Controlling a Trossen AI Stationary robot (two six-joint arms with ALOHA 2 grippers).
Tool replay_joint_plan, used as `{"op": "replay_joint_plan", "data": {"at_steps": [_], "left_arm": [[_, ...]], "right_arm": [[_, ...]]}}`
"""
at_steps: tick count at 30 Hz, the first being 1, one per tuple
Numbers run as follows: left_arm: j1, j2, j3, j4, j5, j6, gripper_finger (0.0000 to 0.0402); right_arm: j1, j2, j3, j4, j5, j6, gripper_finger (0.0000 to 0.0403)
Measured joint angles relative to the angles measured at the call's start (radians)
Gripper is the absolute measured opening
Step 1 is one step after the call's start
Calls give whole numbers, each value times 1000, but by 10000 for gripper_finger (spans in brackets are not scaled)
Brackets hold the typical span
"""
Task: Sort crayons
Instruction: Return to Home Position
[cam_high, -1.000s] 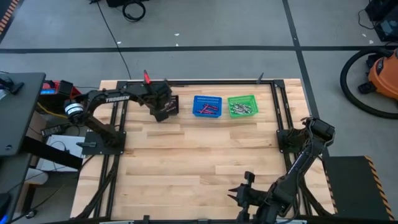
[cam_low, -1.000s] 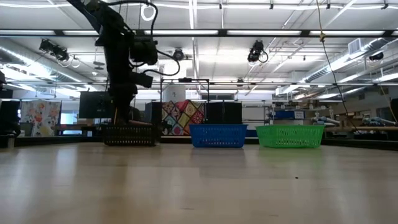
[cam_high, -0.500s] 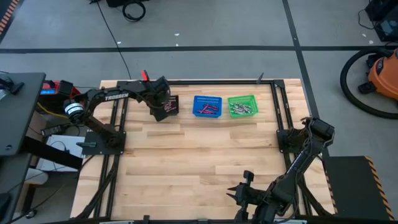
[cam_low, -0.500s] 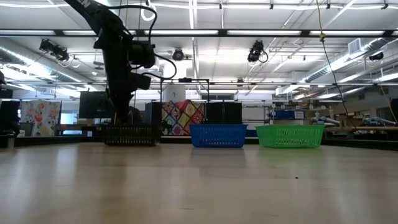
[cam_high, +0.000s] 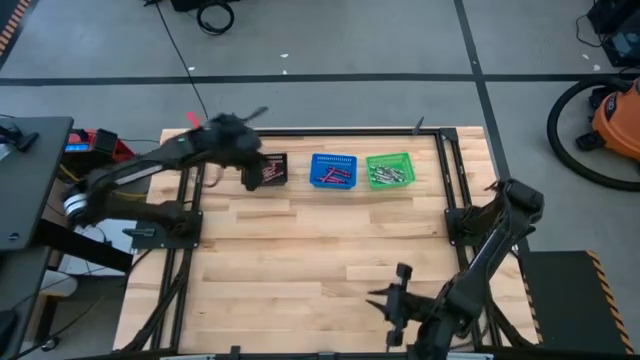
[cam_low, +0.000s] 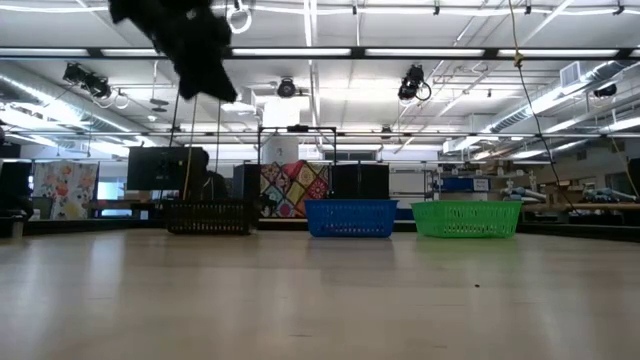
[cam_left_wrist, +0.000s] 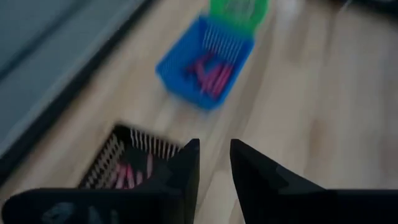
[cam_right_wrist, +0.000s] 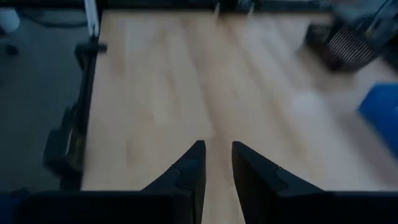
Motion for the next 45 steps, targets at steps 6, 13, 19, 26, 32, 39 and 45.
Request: {"op": "replay_joint_plan", "data": {"at_steps": [6, 13, 19, 26, 32, 39, 45], "left_arm": [[-35, -226, 0, 18, 18, -57, 100], [-103, -408, 0, -8, 18, -71, 100], [-149, -509, 0, -5, 18, -81, 100], [-175, -621, -85, 30, 18, -88, 100], [-175, -716, -236, 116, 17, -132, 100], [-206, -785, -420, 331, 16, -135, 100], [-297, -787, -585, 558, 7, -131, 99]], "right_arm": [[0, -175, 0, -78, 35, -137, 85], [11, -400, 0, -156, -7, -302, 85], [11, -597, 0, -156, -48, -463, 85], [11, -792, -34, -110, -139, -634, 85], [11, -994, -258, 191, -395, -797, 85], [11, -1198, -639, 566, -708, -912, 85], [11, -1300, -910, 740, -731, -872, 85]]}}
